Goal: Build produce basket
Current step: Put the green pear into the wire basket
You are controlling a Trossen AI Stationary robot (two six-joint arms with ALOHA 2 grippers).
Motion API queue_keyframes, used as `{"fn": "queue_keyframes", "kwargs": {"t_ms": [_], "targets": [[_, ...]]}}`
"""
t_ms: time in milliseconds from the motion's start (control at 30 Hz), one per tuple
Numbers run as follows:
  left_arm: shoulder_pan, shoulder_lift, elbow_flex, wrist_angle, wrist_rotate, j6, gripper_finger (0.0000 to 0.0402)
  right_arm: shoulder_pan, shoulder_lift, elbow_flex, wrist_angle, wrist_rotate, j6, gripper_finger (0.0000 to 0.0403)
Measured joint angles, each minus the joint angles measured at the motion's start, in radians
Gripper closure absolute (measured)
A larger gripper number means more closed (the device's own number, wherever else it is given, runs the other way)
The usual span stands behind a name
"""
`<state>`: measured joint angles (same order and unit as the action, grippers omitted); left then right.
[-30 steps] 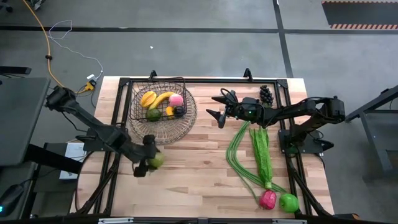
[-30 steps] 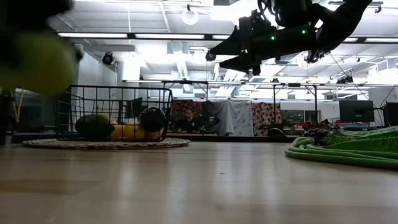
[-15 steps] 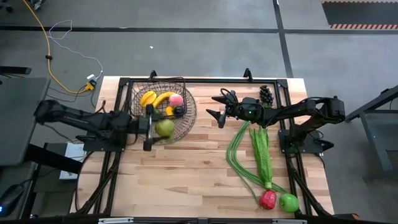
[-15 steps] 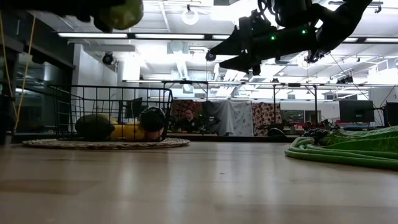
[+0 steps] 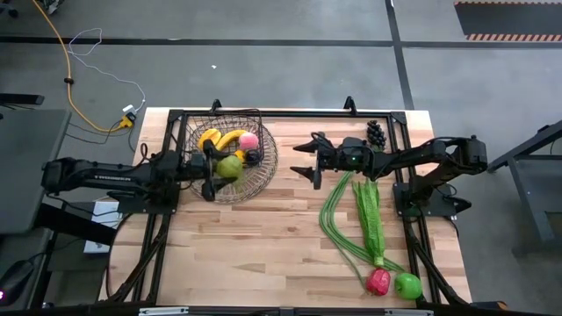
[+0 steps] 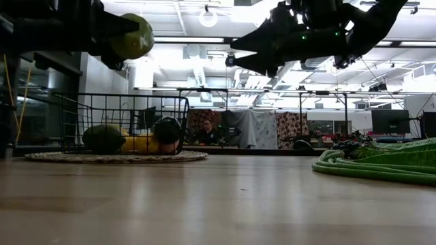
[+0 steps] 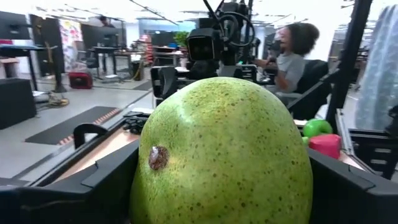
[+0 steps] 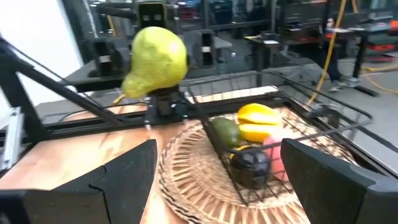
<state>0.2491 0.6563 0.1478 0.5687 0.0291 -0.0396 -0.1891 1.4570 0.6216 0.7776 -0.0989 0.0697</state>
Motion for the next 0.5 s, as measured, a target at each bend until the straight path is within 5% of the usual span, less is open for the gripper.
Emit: {"fn": "queue_keyframes", "kwargs": {"t_ms": [500], "targets": [[0.001,0.0,0.0,-0.002,0.008,-0.002,0.0071,0.0,0.0,0.0,0.006,-0.01,-0.01,0.0071]]}}
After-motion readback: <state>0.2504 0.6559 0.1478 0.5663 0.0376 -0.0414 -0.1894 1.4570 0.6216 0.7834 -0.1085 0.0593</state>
